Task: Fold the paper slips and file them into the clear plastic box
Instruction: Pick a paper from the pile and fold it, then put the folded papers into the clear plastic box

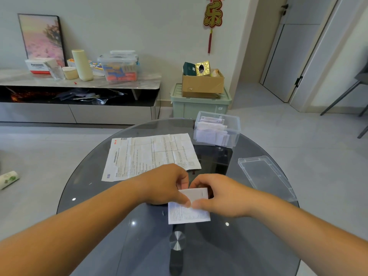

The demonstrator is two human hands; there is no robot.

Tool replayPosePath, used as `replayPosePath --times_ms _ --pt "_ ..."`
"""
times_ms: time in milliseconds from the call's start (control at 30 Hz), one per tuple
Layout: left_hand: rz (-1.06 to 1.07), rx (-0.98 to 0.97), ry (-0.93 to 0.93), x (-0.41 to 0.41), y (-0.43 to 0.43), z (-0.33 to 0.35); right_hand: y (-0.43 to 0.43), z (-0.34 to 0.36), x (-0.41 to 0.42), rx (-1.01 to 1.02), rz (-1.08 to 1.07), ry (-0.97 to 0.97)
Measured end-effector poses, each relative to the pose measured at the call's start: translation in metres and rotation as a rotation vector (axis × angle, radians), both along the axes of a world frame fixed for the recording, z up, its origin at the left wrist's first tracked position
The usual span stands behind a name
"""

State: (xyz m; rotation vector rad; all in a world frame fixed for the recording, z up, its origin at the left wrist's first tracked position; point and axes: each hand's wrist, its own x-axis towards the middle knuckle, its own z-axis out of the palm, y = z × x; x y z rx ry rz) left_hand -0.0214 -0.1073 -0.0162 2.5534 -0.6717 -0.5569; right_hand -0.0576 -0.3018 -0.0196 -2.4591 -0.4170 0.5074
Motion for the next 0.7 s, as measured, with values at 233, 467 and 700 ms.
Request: replayPosePath --times_ms 233,467,700 --pt "-0.006 -0.114 -0.199 0.035 -0.025 0.023 -0.022 0.022 0.042 0.188 -0.167 -0.105" --pt "0.000 -0.216 -0.501 0.125 -0.055 0.052 -0.075 0.061 0.128 0.357 -0.515 -0.420" --pt "-0.151 0.093 -0.536 0.184 -0.075 0.036 -0.094 0.051 0.197 0.459 -0.667 -0.561"
